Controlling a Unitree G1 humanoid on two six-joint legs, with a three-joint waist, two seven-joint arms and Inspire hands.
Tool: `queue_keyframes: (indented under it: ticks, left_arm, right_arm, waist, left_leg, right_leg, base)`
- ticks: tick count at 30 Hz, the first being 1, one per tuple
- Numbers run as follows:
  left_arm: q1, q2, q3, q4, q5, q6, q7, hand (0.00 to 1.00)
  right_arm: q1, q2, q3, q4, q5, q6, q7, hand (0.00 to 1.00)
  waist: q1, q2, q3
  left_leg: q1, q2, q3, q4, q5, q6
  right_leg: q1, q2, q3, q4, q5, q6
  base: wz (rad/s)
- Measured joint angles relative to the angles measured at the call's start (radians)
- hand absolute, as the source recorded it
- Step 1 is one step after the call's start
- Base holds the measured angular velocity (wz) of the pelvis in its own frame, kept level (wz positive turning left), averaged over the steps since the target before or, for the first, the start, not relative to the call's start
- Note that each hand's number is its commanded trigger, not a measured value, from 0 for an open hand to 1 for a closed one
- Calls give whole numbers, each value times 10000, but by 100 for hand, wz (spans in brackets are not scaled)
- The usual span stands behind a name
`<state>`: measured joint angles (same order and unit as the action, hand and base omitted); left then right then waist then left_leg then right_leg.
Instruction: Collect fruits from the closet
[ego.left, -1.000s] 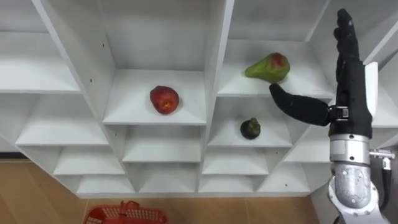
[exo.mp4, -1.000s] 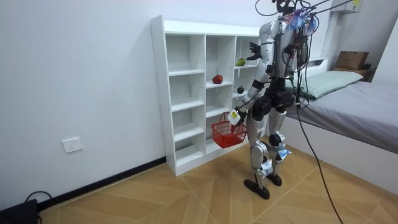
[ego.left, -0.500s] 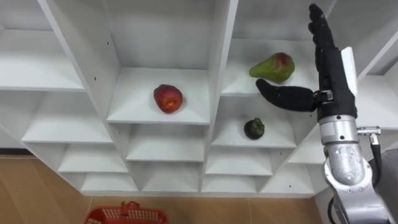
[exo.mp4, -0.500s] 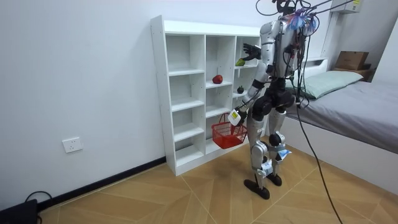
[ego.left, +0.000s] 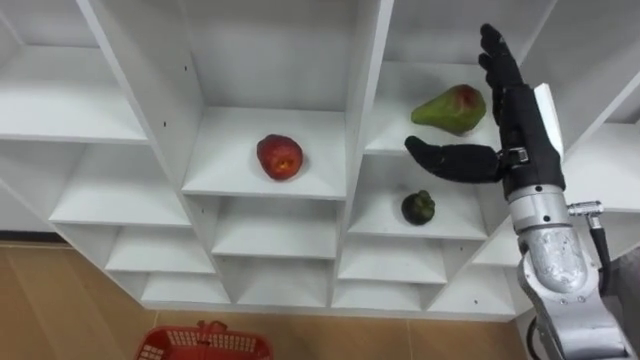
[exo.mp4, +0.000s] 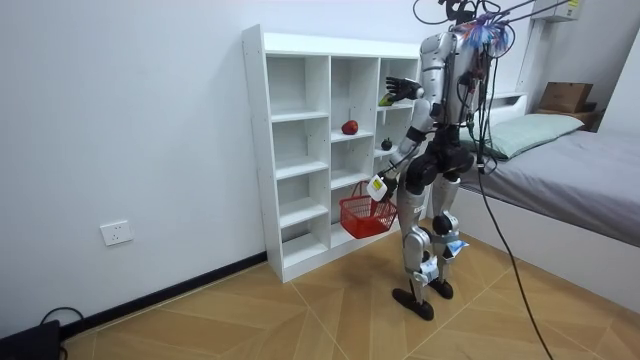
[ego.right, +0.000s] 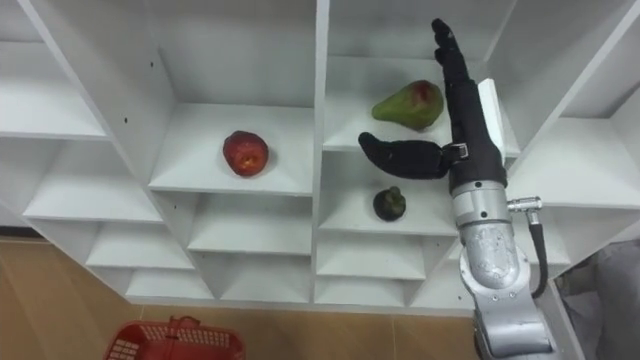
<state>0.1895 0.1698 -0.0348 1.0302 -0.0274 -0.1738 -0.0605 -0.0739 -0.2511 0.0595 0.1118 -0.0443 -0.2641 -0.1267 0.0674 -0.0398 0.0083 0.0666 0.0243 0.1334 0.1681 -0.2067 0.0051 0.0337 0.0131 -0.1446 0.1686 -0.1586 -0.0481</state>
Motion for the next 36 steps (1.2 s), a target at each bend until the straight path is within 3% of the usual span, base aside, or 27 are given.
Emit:
queue_keyframes:
  ticks: [7,8,16,27,31,36]
  left_arm:
    - [-60,5,12,-103,-3,24,-20,100]
    - [-39,4,2,-103,-4,39,-32,100]
    - [-60,33,49,-104,-3,178,-121,100]
    - [-46,30,93,-104,1,278,-134,100]
    - [-101,38,222,-100,-4,426,-210,100]
    - [-136,75,315,-101,-5,448,-273,100]
  right_arm:
    - [-831,-379,-5,1183,459,72,338,0]
    - [-998,-379,-6,1464,628,76,371,0]
    - [-1655,-428,-48,1894,795,261,396,0]
    - [-1783,-469,-57,2080,838,284,374,0]
    - [-1923,-592,-57,2656,849,498,409,0]
    - [-1933,-694,-51,2987,1130,701,675,0]
  waist:
    - [72,-113,22]
    - [75,-144,47]
    - [-55,-236,21]
    - [-86,-238,20]
    - [-46,-290,-6]
    - [16,-420,22]
  left_leg:
    - [95,-4,1,-3,5,6]
    - [136,-5,-2,-11,5,6]
    - [63,-12,-212,-21,7,6]
    - [-14,-11,-398,-21,26,26]
    - [-17,-27,-420,-22,56,43]
    - [-13,-28,-422,-8,70,39]
  right_leg:
    - [112,-6,9,-6,0,0]
    - [165,-6,6,-28,0,1]
    - [225,-29,-208,-159,5,9]
    - [215,-71,-378,-160,5,10]
    - [216,-97,-391,-153,4,12]
    - [213,-101,-399,-147,3,14]
  base:
    - [0]
    - [0]
    - [7]
    - [5]
    - [1]
    - [0]
